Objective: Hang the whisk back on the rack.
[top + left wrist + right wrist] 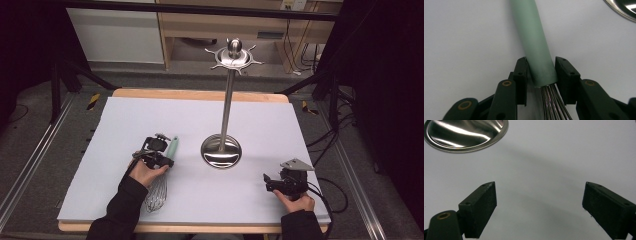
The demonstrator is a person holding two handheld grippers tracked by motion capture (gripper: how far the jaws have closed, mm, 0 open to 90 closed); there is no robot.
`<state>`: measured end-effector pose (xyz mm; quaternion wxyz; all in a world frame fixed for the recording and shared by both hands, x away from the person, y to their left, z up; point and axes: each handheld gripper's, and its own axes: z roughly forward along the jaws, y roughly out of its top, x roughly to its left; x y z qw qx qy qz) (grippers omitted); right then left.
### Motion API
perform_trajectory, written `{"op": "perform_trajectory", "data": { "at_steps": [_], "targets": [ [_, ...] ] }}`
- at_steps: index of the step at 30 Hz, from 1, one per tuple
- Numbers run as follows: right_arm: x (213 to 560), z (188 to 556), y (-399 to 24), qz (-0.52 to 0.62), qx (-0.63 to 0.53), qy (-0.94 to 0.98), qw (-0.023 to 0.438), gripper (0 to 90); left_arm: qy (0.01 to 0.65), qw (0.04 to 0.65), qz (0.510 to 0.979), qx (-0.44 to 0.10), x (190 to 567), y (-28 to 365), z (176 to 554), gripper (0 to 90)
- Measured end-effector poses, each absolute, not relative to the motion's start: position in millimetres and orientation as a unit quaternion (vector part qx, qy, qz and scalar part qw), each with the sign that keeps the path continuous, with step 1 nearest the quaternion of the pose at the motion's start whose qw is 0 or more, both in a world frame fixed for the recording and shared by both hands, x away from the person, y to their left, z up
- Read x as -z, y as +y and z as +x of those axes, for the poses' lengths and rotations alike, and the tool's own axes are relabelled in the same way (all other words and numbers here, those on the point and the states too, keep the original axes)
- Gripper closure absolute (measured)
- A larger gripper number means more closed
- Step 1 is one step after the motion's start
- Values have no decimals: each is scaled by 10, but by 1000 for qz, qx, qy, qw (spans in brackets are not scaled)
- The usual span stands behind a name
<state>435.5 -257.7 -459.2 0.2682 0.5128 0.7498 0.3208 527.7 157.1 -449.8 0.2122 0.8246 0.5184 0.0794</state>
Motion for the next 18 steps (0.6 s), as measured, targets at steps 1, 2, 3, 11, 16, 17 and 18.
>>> {"op": "perform_trajectory", "data": {
  "at_steps": [1,2,3,11,16,17,18],
  "targets": [
    [4594,4357,-2577,511,-321,751,268,126,517,211,825,-80,4499,1567,5278,634],
    [4594,4357,-2574,512,-321,751,267,126,518,212,825,-80,4502,1559,5279,634],
    [4595,4357,-2574,511,-321,751,266,126,515,207,828,-79,4501,1559,5285,634],
    [4597,4360,-2567,512,-321,752,264,126,515,179,833,-93,4497,1459,5301,637],
    [4596,4360,-2571,511,-322,753,262,126,523,185,828,-85,4490,1486,5314,660],
    [4596,4361,-2570,511,-322,753,261,126,523,187,828,-82,4486,1493,5315,669],
    [4598,4362,-2567,512,-321,753,261,126,522,189,828,-79,4481,1498,5313,672]
  ]
}}
